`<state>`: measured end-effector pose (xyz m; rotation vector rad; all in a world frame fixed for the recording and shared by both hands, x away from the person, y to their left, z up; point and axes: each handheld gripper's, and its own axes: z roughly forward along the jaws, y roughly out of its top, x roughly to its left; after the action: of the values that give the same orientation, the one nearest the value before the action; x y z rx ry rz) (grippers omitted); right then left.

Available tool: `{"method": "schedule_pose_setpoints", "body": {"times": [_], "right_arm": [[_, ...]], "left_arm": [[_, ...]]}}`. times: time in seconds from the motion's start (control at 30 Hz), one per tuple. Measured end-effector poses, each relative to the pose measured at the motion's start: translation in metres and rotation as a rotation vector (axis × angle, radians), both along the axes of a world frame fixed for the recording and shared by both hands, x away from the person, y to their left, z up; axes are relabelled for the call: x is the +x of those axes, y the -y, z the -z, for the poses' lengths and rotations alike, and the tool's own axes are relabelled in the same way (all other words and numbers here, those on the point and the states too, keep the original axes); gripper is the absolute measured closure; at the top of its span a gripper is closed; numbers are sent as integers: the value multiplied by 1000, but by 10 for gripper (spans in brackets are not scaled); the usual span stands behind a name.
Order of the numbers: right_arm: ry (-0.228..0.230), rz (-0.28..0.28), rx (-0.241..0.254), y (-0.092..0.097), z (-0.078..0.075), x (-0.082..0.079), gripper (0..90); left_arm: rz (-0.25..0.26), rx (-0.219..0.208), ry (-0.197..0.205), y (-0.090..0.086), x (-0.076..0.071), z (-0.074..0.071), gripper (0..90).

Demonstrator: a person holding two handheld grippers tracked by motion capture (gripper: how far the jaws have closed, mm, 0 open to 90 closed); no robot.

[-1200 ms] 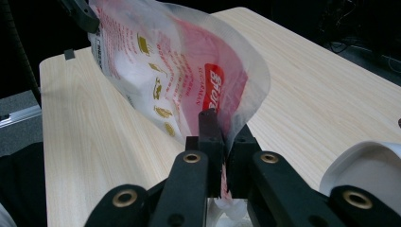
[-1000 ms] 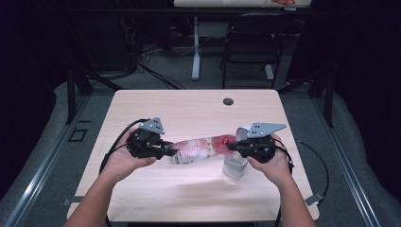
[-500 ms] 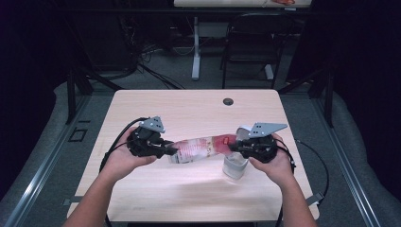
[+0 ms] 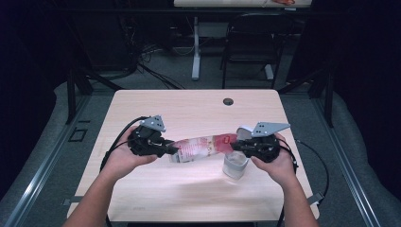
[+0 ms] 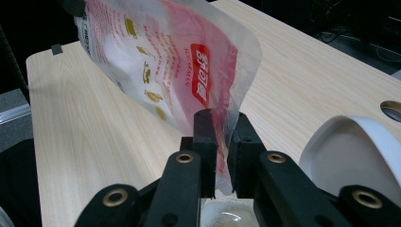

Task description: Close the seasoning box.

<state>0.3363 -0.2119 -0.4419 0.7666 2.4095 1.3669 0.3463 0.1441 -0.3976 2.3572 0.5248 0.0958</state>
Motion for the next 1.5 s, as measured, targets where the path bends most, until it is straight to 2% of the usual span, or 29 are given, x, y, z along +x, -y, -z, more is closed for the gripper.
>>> {"method": "schedule_pose_setpoints", "body": {"times": [0.5,1.5], "right_arm": [[-1,3,-4,1,0,0,863],[-17,16,11,8,0,-1,854]], "left_arm": [[6,3,5,1,0,-3,753],[24,28,21,13,0,-20,764]]}}
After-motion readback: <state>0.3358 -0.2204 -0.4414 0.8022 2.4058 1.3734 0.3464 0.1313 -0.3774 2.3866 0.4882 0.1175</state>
